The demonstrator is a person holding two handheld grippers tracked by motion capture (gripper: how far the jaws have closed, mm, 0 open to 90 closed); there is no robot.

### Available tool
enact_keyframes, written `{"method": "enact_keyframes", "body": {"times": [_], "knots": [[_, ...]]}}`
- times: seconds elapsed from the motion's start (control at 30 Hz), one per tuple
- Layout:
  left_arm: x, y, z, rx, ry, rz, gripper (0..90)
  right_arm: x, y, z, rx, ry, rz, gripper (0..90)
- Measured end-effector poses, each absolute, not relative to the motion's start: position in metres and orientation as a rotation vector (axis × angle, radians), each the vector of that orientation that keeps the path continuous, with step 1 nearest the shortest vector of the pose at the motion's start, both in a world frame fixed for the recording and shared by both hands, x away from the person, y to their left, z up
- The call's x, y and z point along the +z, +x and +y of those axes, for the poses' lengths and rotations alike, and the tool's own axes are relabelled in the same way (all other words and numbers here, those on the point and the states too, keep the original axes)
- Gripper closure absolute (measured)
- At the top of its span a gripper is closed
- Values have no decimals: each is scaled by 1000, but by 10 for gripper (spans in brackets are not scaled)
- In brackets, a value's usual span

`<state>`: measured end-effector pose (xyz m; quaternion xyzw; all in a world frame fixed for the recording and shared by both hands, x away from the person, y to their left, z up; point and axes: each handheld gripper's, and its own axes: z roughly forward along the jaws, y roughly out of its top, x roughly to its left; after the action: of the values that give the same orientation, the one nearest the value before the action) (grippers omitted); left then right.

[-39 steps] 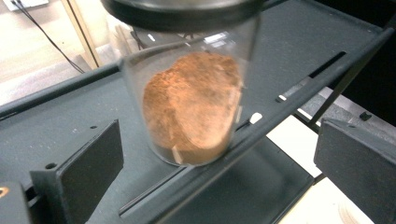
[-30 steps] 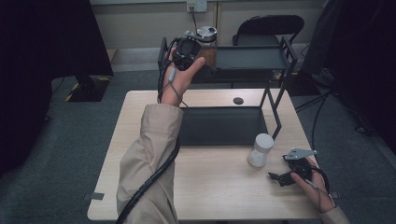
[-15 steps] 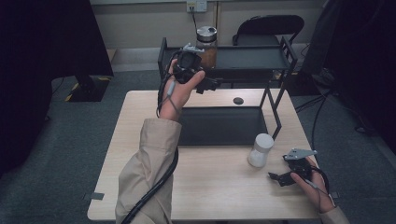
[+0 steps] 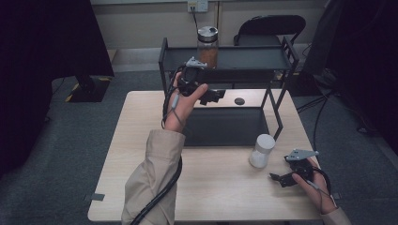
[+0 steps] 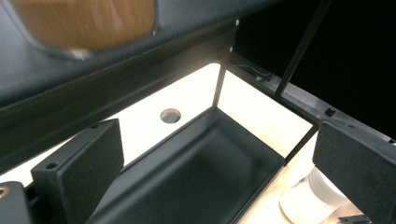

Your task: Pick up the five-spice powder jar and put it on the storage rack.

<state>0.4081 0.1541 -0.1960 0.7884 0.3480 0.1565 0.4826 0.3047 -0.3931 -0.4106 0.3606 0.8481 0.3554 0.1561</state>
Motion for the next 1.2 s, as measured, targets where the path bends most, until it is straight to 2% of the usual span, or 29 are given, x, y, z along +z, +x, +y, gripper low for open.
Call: {"method": "enact_keyframes", "body": {"times": [1.2], "knots": [[-296,405,151,339,1934,912,12,-411,304,-393,1016,1035,2427,0]]}}
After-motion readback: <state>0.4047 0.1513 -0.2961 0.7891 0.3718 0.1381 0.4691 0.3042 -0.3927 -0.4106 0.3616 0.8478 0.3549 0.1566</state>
